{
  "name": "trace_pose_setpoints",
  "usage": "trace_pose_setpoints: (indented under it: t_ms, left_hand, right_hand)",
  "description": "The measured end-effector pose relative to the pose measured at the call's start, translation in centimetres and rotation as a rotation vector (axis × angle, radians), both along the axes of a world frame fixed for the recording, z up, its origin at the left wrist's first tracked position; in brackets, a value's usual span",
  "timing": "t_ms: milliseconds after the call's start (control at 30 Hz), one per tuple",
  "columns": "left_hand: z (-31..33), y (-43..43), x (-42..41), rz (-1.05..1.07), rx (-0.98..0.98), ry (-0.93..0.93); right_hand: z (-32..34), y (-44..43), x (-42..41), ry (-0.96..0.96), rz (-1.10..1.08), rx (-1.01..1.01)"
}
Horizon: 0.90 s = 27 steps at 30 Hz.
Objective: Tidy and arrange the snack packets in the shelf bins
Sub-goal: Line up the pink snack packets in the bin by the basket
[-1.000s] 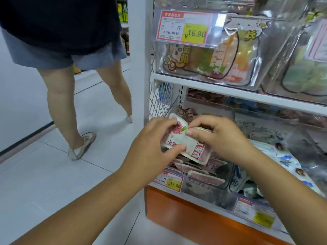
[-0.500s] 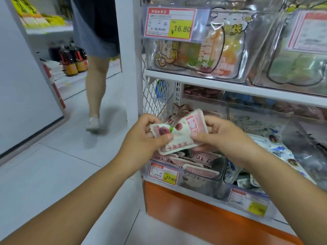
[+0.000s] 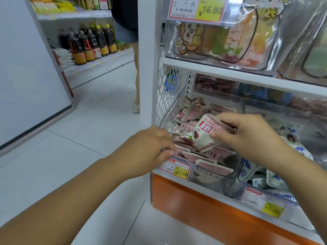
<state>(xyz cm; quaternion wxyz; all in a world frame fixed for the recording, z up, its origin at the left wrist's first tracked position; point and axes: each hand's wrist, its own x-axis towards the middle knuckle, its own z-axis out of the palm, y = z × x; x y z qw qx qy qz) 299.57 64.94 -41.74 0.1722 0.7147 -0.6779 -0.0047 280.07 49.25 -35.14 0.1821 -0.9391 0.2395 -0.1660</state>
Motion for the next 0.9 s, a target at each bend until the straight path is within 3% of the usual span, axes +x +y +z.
trace_pose_setpoints:
  t_ms: [167,300,433,633,800,900]
  left_hand:
    - [-0.2,-0.1,-0.2,0.014,0.091,-0.200]
    - [-0.4,-0.4,-0.6,0.042,0.136,-0.287]
    - [-0.6,-0.5,-0.2,0.040,0.138,-0.322]
    - [-0.2,-0.3,0.7,-0.009,0.174,-0.261]
    - [-0.1,-0.4,0.5,-0.004,0.130,-0.212]
    - [-0.1,-0.4,0.6,0.018,0.139,-0.105]
  right_hand:
    - [0.3,-0.2,0.0,-0.093,-0.049,-0.027]
    - [1.0,0.0,-0.2,-0.199,-0.052,0.080]
    - [-0.7,1.0,0.7,-0.028,0.052,-0.014]
    - [-2.0,0.5,1.6,0.192,0.099,-0.102]
    - [-3.8,2.4,5.1,0.134,0.167,-0.071]
    - [-3.3,2.1,4.9,0.131,0.137,0.047]
